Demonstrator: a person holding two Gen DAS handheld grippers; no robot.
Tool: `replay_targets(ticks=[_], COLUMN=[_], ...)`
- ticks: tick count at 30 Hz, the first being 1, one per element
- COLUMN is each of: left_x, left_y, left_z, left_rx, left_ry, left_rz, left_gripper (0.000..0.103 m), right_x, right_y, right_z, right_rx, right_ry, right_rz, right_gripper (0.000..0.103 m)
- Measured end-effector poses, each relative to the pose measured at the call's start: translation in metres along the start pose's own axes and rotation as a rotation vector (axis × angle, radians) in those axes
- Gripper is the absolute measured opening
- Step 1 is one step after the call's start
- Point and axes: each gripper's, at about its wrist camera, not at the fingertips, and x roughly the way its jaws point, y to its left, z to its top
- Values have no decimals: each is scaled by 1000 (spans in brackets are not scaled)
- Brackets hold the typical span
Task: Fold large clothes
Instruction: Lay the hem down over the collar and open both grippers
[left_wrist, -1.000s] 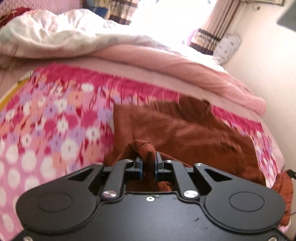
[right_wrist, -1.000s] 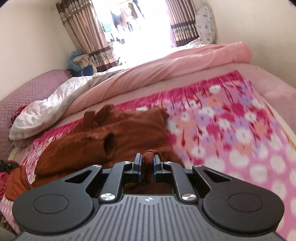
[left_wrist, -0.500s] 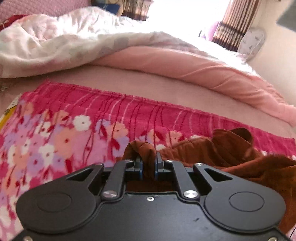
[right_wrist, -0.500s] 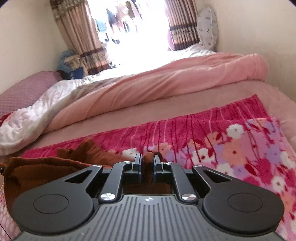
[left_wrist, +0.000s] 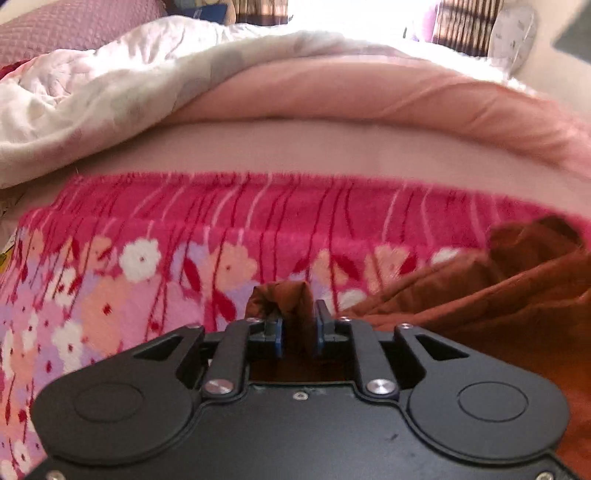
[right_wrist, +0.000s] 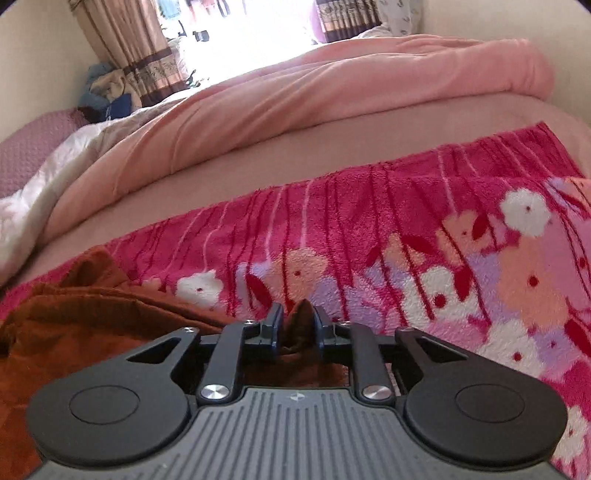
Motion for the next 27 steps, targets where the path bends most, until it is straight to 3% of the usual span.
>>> replay_targets(ticks=[3, 4, 7, 11, 13, 15, 16, 22, 27], left_x=[-21, -29, -51, -71, -57, -43, -38, -29, -58], left_y=[19, 23, 27, 29, 27, 27, 28, 59, 26], left_z=[11, 14, 17, 21, 29, 36, 38, 33, 3], left_rx=[-76, -100, -96, -112, -102, -105, -115, -306, -196], left_ry=[-19, -21, -65, -115, -41, 8, 14, 81, 66], left_rz=[-88, -101, -111, -135, -142, -139, -145, -302, -312], left_gripper=[25, 25, 25, 28, 38, 61, 65, 65, 66], right_x=[-39, -53, -93, -126, -127, -121, -116, -78, -41], right_y=[6, 10, 25, 68, 89, 104, 111, 131, 127], right_z=[8, 10, 8, -20, -36, -47, -54, -90, -101], right_rx=[-2, -14, -26, -157, -201, -220, -236, -273, -302], right_ry=[-100, -141, -226, -243, -204, -168, -149, -99, -88], right_rz=[8, 8, 32, 84, 113, 154, 164, 143, 31], right_gripper=[58, 60, 60, 60, 60, 58, 56, 49, 46])
